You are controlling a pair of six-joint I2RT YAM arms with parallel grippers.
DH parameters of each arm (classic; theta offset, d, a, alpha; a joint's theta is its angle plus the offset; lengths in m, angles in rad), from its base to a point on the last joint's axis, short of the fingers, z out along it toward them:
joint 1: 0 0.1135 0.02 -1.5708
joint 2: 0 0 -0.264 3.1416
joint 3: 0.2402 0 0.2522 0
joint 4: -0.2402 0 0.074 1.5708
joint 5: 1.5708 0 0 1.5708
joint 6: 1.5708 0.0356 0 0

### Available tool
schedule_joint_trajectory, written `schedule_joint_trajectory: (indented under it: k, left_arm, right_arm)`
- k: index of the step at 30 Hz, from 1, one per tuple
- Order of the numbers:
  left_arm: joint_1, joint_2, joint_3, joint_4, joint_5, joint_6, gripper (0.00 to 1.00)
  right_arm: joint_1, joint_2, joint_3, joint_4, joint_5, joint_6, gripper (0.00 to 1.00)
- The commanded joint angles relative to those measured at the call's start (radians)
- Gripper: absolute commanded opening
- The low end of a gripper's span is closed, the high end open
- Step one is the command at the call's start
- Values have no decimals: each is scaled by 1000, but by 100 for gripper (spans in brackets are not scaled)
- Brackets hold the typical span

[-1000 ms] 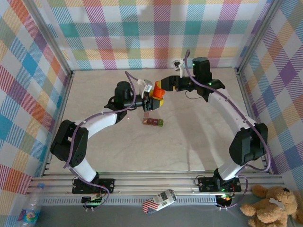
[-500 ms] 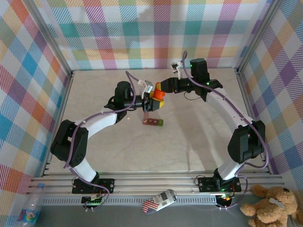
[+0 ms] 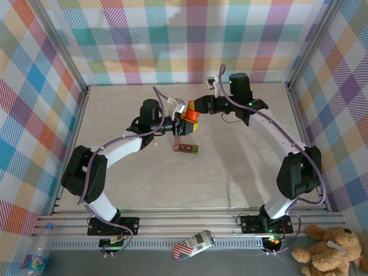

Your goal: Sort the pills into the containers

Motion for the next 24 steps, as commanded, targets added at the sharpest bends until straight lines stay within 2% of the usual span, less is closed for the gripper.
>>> schedule_joint_trajectory:
  k: [1,15,18,24]
  left_arm:
    - [4,-33,26,95,-38,19,0]
    - [2,-46,5,112,-96,28,0]
    - [-10,-52,-7,116,-155,57,0]
    - [-84,-79,-70,157,-378,173,0]
  right_arm:
    - [34,-20,-45,0,22,45,43]
    - [70,-21,-78,30,132,117,43]
    - [84,-16,-77,22,180,161,43]
    - [123,-10,-79,11,305,248,43]
